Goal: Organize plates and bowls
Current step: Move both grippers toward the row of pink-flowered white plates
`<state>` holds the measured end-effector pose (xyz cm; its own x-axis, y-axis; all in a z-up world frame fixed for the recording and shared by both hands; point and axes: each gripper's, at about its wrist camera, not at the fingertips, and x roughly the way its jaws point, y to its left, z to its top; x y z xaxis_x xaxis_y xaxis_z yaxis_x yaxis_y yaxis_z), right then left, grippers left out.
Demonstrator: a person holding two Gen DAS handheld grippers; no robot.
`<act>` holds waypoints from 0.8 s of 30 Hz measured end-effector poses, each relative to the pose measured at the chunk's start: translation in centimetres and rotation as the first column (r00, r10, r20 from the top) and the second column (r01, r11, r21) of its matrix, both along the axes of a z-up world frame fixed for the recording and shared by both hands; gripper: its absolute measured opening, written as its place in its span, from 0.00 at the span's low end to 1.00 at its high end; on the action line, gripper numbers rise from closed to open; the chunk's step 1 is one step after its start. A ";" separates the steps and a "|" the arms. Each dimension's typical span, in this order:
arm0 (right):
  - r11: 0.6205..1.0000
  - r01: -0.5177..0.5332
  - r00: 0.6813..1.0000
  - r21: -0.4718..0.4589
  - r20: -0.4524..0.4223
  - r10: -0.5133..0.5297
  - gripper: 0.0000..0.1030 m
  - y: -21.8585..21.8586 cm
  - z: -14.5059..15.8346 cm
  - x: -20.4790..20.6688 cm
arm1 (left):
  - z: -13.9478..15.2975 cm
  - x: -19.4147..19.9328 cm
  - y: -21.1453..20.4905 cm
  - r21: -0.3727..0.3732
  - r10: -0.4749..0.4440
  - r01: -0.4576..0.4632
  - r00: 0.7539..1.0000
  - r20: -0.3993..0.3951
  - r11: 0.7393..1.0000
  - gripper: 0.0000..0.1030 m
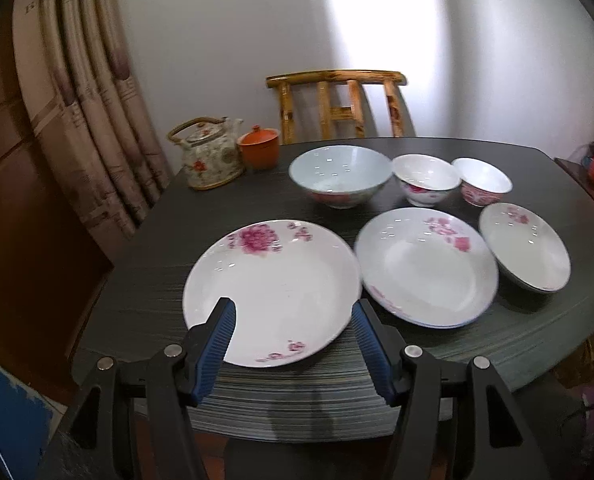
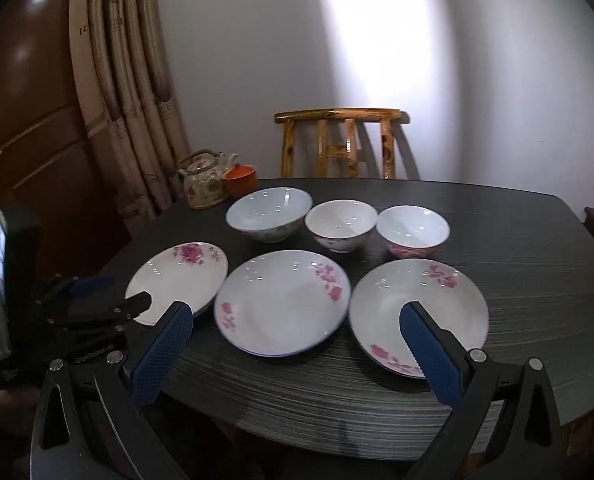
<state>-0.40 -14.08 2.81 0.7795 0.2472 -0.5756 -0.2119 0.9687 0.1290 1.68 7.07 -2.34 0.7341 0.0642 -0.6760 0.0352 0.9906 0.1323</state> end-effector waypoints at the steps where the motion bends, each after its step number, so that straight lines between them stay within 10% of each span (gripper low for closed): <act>1: 1.000 -0.008 1.000 0.003 -0.012 0.008 1.00 0.2 0.1 0.3 | 0.0 0.1 0.5 0.002 0.021 -0.021 1.000 -0.008 1.000 0.60; 24: 0.977 -0.208 0.973 0.040 -0.095 0.211 1.00 7.2 1.1 4.0 | -0.1 2.0 4.6 -0.103 0.158 -0.172 0.979 -0.131 0.980 0.60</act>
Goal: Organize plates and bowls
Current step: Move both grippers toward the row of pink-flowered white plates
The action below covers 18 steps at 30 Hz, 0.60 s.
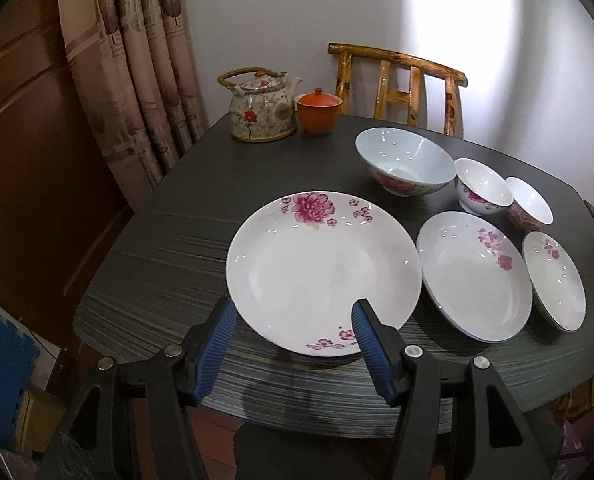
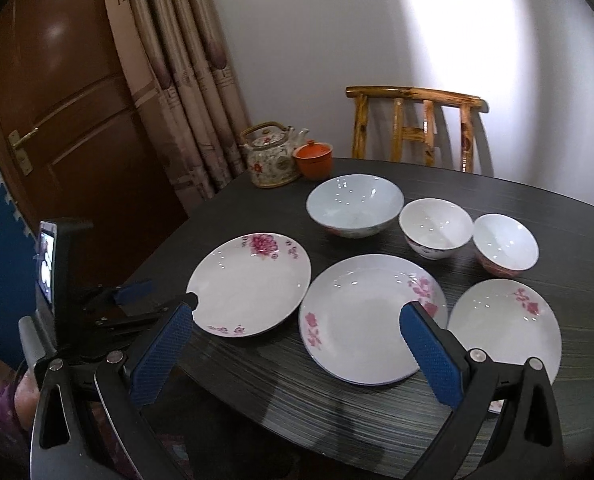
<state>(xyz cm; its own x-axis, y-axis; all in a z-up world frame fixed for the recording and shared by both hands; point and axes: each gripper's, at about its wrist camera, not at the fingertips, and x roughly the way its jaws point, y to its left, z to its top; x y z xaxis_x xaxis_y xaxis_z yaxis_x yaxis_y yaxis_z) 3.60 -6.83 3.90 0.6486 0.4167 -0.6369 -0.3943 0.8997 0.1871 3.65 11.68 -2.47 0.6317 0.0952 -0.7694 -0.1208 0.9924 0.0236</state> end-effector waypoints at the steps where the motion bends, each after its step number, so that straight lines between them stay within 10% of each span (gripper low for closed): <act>1: 1.000 -0.001 1.000 0.009 -0.005 0.001 1.00 0.0 0.0 0.2 | -0.1 0.1 0.0 0.000 0.000 0.000 1.000 -0.003 1.000 0.60; 18: 0.996 -0.059 0.995 0.060 -0.082 0.064 1.00 1.1 -1.9 3.7 | -1.4 1.6 1.8 -0.001 0.060 -0.060 0.997 -0.057 0.998 0.60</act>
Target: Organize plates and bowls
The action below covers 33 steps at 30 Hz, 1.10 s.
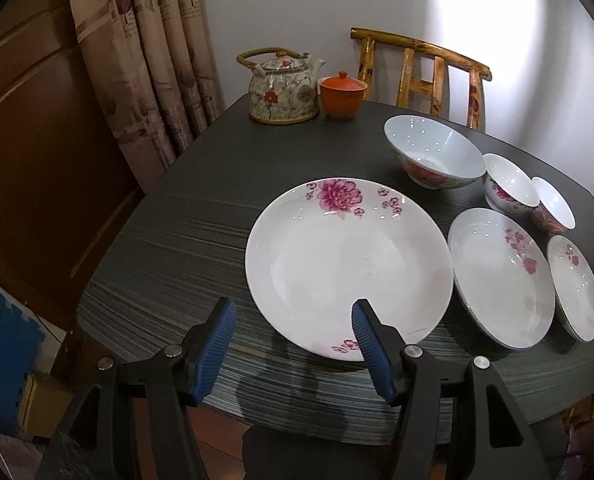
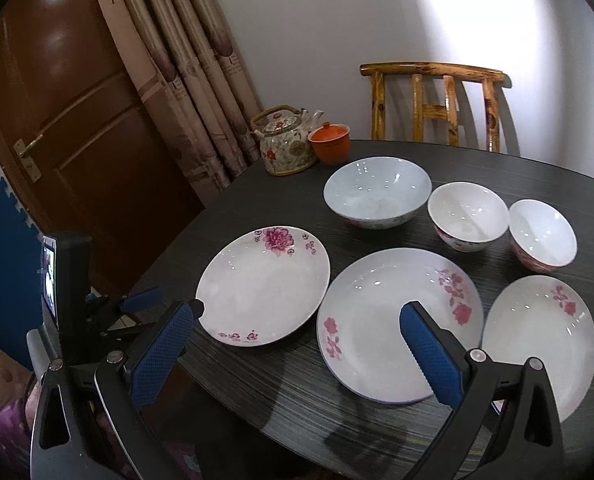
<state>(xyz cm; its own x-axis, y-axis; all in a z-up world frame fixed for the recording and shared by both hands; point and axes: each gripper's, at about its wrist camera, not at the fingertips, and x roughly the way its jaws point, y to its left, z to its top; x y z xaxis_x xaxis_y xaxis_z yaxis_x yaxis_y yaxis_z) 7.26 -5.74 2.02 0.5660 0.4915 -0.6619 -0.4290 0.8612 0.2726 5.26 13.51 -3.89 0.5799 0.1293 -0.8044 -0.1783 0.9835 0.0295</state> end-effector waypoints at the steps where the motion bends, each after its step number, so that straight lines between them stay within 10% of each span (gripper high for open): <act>1: 1.000 -0.012 1.000 -0.002 0.000 0.012 1.00 0.1 -0.1 0.3 | -0.2 0.2 0.2 -0.002 0.008 -0.008 1.000 -0.008 1.000 0.60; 33: 0.958 -0.278 0.954 -0.075 -0.139 0.266 0.89 6.9 -5.3 10.8 | -3.9 3.2 3.2 -0.053 0.076 -0.084 0.989 -0.126 0.995 0.60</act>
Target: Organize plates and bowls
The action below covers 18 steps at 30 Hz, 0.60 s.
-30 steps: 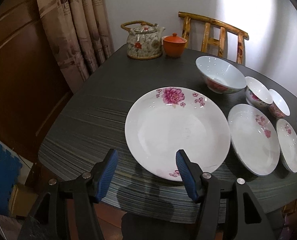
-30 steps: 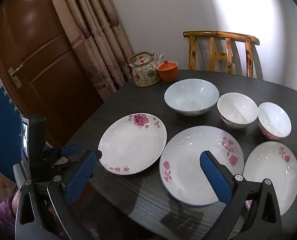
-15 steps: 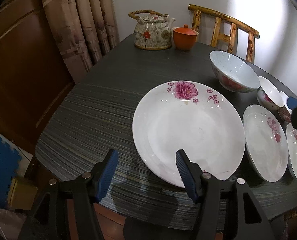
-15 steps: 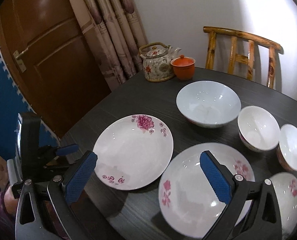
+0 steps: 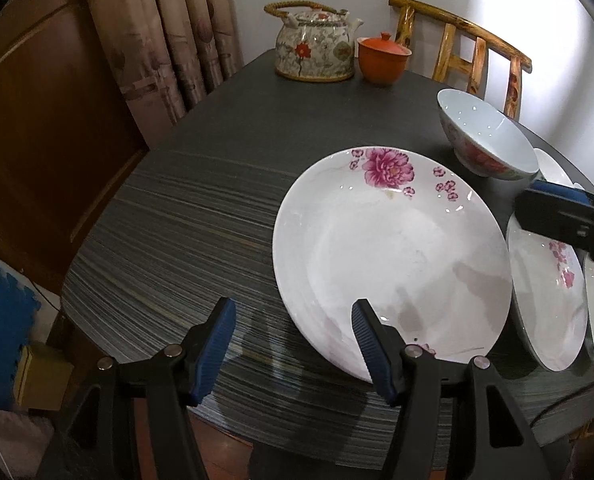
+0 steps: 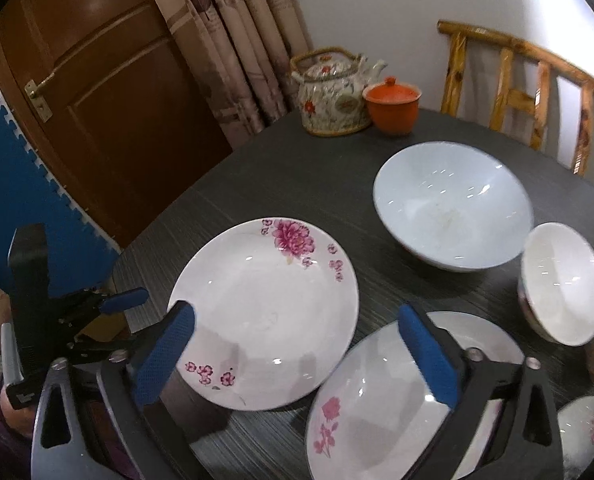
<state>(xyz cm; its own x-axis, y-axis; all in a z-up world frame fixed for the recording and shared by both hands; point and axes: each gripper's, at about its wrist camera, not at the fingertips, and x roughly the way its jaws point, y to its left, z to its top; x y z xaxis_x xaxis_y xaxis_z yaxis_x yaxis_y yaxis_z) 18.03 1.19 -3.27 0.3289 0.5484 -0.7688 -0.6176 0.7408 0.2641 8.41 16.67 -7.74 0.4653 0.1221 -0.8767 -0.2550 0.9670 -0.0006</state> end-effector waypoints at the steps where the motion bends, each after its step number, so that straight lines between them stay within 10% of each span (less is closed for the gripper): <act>1: 1.000 -0.007 1.000 -0.008 -0.009 0.007 0.88 0.3 -0.3 0.3 | -0.2 0.1 0.1 -0.008 0.001 -0.001 1.000 -0.006 1.000 0.60; 10: 0.995 -0.029 0.996 -0.092 -0.086 0.021 0.79 2.0 -3.0 3.7 | -1.9 0.8 1.3 -0.097 0.013 -0.017 0.999 -0.039 0.995 0.60; 14: 0.990 -0.045 0.988 -0.134 -0.153 0.024 0.40 2.6 -4.8 4.8 | -2.5 0.8 1.6 -0.131 0.005 -0.009 1.000 -0.030 0.991 0.60; 18: 0.990 -0.039 0.977 -0.134 -0.215 0.010 0.38 2.9 -6.2 5.7 | -2.7 0.9 1.7 -0.148 -0.020 0.019 1.000 -0.010 0.989 0.60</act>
<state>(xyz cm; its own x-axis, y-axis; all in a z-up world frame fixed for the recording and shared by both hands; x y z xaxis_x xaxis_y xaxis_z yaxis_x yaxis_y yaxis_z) 23.73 4.05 -9.43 0.1372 0.4388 -0.8881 -0.5764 0.7645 0.2887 9.28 18.37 -10.42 0.4561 -0.0184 -0.8898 -0.2370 0.9612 -0.1414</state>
